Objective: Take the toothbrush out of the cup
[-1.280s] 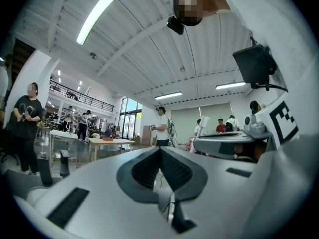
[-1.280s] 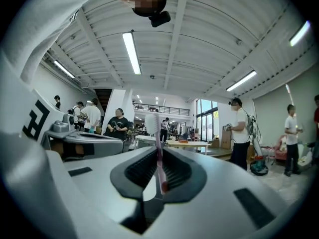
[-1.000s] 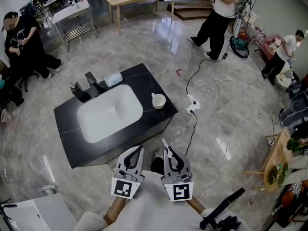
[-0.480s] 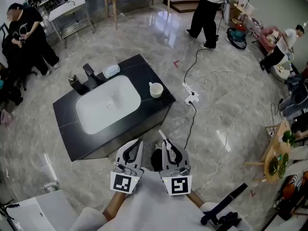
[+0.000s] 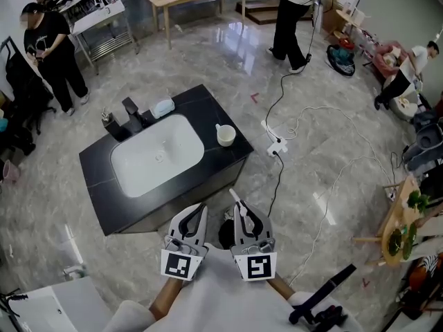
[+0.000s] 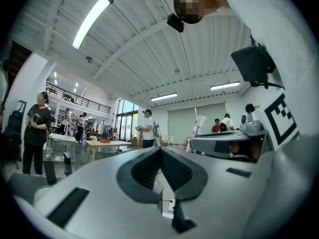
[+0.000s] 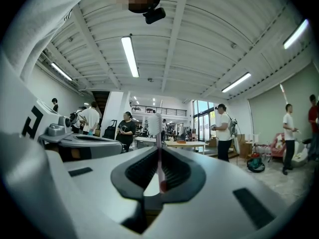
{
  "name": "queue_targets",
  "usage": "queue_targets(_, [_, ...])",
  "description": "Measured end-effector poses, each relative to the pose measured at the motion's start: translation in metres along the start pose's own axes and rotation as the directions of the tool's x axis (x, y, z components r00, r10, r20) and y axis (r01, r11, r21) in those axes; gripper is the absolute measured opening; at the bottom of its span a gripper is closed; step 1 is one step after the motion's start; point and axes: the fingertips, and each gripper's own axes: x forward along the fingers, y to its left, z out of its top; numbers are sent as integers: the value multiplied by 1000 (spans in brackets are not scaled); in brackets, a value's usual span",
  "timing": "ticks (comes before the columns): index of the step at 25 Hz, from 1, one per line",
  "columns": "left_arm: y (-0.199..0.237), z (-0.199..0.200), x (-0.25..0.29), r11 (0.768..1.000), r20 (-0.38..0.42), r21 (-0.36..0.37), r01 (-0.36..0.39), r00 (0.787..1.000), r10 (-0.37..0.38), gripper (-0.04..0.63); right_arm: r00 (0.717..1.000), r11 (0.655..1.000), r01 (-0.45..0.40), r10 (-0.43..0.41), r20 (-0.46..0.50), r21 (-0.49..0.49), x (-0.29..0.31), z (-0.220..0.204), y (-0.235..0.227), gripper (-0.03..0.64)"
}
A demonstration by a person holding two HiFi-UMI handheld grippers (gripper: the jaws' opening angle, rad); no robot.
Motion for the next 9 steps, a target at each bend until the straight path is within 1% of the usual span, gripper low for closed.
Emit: queue_targets(9, [-4, -7, -2, 1000, -9, 0, 19, 1000, -19, -5, 1000, 1000, 22, -22, -4, -7, -1, -7, 1, 29])
